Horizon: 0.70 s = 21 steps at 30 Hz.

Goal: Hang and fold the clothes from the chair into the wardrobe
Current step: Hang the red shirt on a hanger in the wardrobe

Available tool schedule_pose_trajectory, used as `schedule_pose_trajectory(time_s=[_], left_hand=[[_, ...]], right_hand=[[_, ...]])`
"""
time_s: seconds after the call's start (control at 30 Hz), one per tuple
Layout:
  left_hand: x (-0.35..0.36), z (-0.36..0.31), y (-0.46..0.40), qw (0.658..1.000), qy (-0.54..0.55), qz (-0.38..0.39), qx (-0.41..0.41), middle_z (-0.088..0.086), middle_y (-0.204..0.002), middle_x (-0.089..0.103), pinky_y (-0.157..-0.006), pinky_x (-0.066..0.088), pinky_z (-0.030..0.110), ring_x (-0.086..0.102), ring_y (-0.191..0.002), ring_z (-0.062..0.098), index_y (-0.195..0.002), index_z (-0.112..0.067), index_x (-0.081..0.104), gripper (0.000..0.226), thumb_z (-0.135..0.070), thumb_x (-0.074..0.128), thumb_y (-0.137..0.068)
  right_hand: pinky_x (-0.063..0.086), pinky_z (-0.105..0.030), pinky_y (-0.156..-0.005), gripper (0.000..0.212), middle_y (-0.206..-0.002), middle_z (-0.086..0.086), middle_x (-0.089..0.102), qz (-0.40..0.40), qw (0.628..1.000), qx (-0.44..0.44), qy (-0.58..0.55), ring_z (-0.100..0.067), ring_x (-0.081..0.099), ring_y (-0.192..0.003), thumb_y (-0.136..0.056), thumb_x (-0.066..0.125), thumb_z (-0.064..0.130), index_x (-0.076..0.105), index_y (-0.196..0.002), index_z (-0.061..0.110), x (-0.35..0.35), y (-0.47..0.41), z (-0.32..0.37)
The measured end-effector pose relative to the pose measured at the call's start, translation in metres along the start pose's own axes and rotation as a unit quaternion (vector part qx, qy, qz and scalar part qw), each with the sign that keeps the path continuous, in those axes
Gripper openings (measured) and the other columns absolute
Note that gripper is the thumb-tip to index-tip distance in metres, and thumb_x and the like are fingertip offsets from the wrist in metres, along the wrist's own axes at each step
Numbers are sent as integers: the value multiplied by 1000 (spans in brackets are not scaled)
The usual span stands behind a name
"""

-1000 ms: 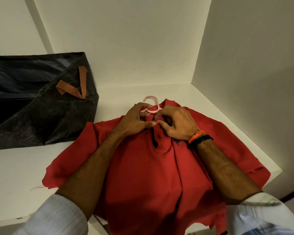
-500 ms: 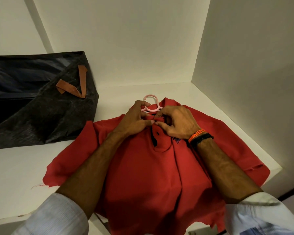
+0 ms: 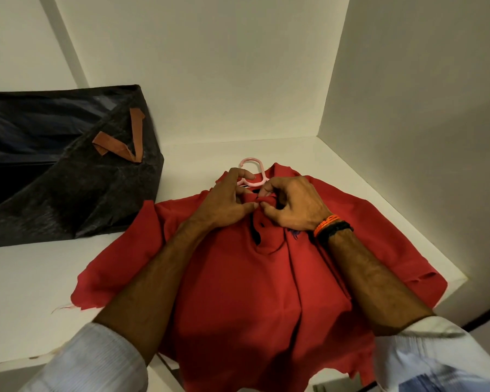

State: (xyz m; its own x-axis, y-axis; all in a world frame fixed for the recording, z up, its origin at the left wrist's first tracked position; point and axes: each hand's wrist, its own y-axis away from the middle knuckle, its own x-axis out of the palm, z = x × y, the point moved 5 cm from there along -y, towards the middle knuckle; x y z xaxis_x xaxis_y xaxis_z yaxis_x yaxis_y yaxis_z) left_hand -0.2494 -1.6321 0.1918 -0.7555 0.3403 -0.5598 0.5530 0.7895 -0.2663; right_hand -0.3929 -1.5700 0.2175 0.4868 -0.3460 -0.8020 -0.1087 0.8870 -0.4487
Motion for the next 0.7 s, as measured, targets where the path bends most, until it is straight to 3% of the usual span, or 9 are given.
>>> schedule_pose_trajectory(time_s=[0.1, 0.2, 0.3, 0.43, 0.5, 0.57, 0.63, 0.7], left_hand=[[-1, 1, 0, 1000, 16, -5, -13, -5, -77, 65, -57, 38, 20, 48, -47, -3, -118, -19, 48, 49, -5, 76, -79], [-2, -1, 1, 999, 37, -16, -6, -9, -73, 60, -53, 35, 11, 48, -46, -4, -119, -14, 51, 50, -11, 80, -79], [-1, -3, 1, 999, 49, -23, 3, -12, -82, 58, -51, 35, 6, 50, -49, -10, -119, -7, 52, 50, -10, 81, -78], [-1, 1, 0, 999, 38, -17, -1, 12, -91, 71, -56, 37, 8, 50, -50, -6, -114, -12, 51, 43, -6, 77, -81], [0, 3, -1, 1000, 24, -18, -2, 12, -92, 72, -57, 38, 11, 50, -51, -6, -112, -18, 48, 43, -7, 77, -82], [1, 5, -2, 1000, 16, -16, -6, 8, -92, 72, -61, 39, 18, 50, -52, -6, -112, -21, 45, 44, -8, 76, -82], [2, 7, -3, 1000, 20, -11, -7, 7, -95, 72, -63, 40, 23, 51, -53, -5, -111, -23, 44, 46, -6, 75, -82], [2, 5, -3, 1000, 28, -9, 0, 7, -95, 72, -61, 39, 21, 51, -52, -5, -111, -21, 43, 48, -3, 76, -80]], right_hand=[[37, -19, -51, 11, -46, 15, 49, -7, 1000, 8, -24, -5, 53, -48, -75, 74, 26, 71, -86, 27, 2, 1, -4], [35, -14, -49, 11, -44, 16, 51, -12, 998, 23, -59, -5, 54, -47, -79, 78, 24, 73, -88, 25, 0, 1, -9], [34, -12, -46, 10, -44, 19, 52, -8, 995, 33, -90, -5, 51, -44, -81, 79, 23, 74, -89, 21, -1, 0, -10], [30, -10, -45, 8, -46, 24, 54, 16, 991, 38, -125, -4, 46, -40, -85, 77, 17, 76, -93, 15, 1, 1, -13], [32, -10, -47, 14, -59, 22, 62, 24, 990, 36, -137, -3, 47, -43, -86, 74, 14, 73, -100, 15, 3, 1, -14], [35, -10, -50, 23, -85, 9, 71, 34, 987, 37, -155, -2, 49, -48, -87, 73, 11, 67, -108, 15, 6, 0, -14], [41, -17, -54, 27, -93, 0, 71, 40, 983, 45, -172, -5, 51, -53, -88, 70, 7, 60, -112, 13, 8, 0, -14], [51, -36, -64, 28, -92, 0, 69, 43, 978, 54, -199, -24, 62, -68, -89, 68, 4, 54, -113, 13, 8, 0, -13]])
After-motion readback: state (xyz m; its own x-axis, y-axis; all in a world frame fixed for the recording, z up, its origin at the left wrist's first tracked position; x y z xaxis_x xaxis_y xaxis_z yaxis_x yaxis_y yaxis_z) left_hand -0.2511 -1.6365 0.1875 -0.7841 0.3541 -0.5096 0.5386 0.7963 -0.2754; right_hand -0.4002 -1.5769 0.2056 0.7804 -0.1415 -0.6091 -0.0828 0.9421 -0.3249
